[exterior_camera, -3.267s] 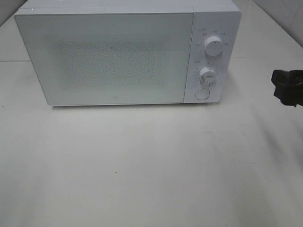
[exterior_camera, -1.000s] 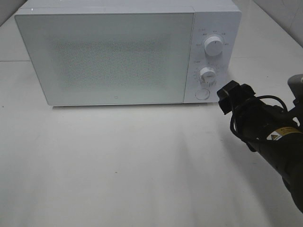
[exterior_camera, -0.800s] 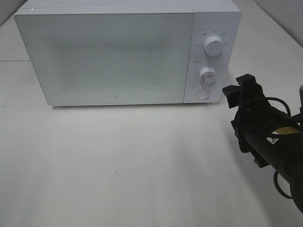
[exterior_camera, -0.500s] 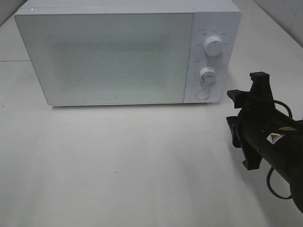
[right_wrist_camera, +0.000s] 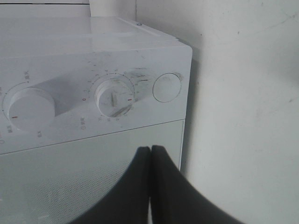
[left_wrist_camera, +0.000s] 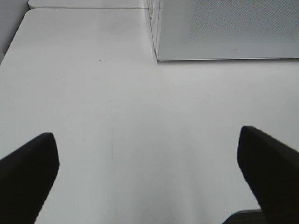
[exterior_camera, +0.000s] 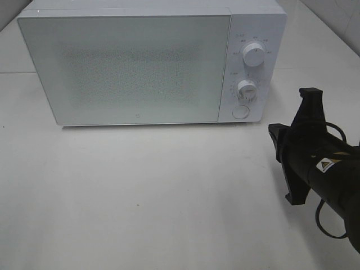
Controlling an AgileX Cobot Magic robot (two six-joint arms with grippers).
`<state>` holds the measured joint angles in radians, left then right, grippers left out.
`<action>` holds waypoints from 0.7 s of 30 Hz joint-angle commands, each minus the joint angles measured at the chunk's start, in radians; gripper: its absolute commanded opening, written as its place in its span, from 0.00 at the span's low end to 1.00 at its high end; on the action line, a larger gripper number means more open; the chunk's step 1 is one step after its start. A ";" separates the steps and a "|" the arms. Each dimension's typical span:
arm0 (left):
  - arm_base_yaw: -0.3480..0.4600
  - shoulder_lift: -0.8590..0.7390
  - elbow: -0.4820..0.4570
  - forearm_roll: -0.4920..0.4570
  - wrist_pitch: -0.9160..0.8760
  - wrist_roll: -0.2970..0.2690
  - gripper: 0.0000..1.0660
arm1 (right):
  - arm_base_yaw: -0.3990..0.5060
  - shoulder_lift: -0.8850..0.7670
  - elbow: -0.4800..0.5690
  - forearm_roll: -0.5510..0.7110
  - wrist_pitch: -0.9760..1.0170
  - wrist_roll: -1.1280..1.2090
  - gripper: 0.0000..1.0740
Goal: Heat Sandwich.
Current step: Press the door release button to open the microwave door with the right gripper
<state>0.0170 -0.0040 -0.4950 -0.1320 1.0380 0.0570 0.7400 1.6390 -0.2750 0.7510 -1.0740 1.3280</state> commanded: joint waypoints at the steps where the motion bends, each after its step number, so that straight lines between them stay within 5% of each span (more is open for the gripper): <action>1: 0.004 -0.024 0.003 -0.004 -0.004 -0.003 0.92 | 0.003 0.007 -0.007 -0.002 0.002 0.002 0.00; 21: 0.004 -0.024 0.003 -0.004 -0.004 -0.003 0.92 | -0.071 0.178 -0.142 -0.079 0.022 0.054 0.00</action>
<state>0.0170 -0.0040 -0.4950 -0.1320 1.0380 0.0570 0.6760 1.8180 -0.4080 0.6920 -1.0540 1.3760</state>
